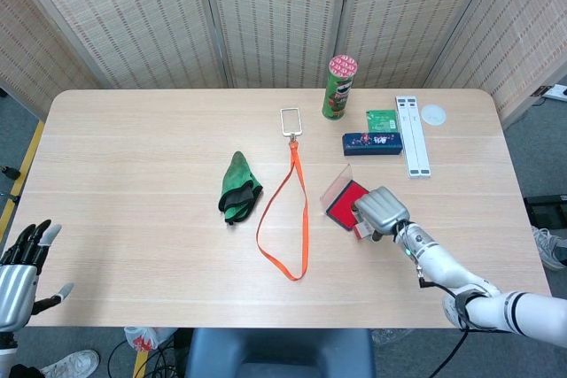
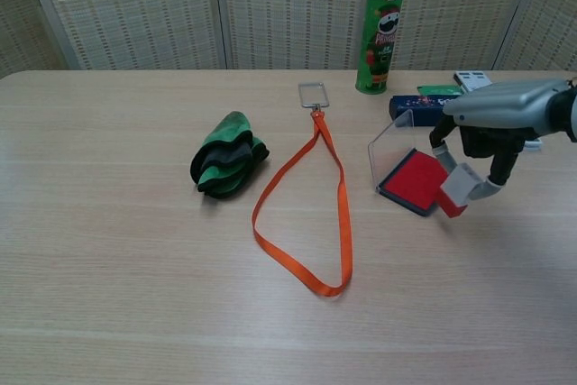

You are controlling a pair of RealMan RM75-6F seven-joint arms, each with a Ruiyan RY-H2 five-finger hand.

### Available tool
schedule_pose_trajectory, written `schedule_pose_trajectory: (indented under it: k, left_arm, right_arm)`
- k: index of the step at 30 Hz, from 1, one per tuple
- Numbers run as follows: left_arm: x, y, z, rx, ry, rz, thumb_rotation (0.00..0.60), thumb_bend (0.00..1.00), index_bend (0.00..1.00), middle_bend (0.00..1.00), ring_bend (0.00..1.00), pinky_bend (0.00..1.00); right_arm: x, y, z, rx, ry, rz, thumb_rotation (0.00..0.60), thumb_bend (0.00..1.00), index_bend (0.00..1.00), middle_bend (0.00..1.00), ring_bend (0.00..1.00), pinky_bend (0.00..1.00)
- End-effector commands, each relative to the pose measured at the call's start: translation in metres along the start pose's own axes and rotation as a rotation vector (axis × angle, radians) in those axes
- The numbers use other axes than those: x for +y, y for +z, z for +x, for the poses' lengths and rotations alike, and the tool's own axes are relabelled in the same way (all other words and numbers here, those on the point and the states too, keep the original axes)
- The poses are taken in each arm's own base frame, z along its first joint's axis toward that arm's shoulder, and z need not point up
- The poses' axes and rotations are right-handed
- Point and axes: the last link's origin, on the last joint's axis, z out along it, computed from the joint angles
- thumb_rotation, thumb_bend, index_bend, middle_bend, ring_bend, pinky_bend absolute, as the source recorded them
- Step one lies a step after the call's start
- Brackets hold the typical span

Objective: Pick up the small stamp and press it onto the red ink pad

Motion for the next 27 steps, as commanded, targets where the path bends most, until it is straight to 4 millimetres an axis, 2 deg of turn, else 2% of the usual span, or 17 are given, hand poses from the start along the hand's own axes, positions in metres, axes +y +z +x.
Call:
schedule_pose_trajectory:
  k: [1,12,27]
  left_arm:
    - [0.0,0.0,0.0,0.001,-0.002,-0.001,0.6,0.2,0.08,0.09,0.07,0.27]
    - [0.0,-0.001,0.001,0.002,-0.003,-0.001,0.6,0.2,0.08,0.09,0.07,0.27]
    - [0.0,-0.003,0.003,0.011,-0.01,-0.005,0.6,0.2,0.08,0.09,0.07,0.27]
  right_arm:
    - [-0.005,0.0,-0.004,-0.007,-0.012,0.016,0.6,0.3,0.94,1.0,0.85,0.85]
    - [-0.012,0.003,-0.015,-0.046,-0.035,0.038,0.6,0.3,0.94,1.0,0.84,0.85]
    - [-0.017,0.014,-0.021,-0.07,-0.037,0.041,0.6,0.27,0.94,0.98,0.82,0.85]
